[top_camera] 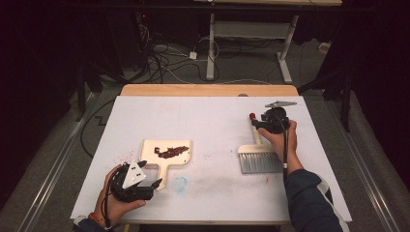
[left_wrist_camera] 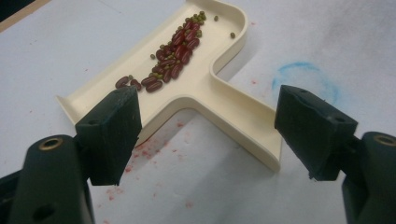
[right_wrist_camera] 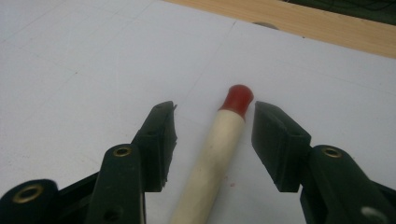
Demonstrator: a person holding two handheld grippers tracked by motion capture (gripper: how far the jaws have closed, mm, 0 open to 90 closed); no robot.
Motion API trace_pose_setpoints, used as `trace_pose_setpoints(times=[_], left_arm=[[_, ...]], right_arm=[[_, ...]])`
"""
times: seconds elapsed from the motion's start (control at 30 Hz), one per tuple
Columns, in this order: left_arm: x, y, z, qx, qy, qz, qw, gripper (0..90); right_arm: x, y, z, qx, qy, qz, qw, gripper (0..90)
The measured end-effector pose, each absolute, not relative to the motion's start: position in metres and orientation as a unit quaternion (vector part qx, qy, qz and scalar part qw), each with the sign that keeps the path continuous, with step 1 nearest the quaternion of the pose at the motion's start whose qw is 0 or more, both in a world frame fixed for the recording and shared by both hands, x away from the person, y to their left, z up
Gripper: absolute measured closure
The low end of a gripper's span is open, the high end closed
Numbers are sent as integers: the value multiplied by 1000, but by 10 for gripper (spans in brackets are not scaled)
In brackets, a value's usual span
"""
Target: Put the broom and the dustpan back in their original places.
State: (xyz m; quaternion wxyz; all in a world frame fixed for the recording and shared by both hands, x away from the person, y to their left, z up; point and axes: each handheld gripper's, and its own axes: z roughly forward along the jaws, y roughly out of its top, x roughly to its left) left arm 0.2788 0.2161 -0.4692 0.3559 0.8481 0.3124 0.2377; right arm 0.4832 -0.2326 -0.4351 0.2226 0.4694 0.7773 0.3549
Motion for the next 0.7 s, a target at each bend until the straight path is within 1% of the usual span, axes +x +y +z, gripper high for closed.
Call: trace_pose_setpoints(times=[0.23, 0.3, 0.7], left_arm=[[280, 217, -468, 843, 313, 252, 358, 226], [279, 217, -468, 842, 313, 254, 358, 225], [278, 214, -467, 845, 311, 254, 354, 211]], right_arm=[[477, -229, -437, 461, 772, 371, 232, 487], [474, -229, -435, 456, 769, 384, 231, 495], [453, -232, -415, 432, 757, 424, 246, 389]])
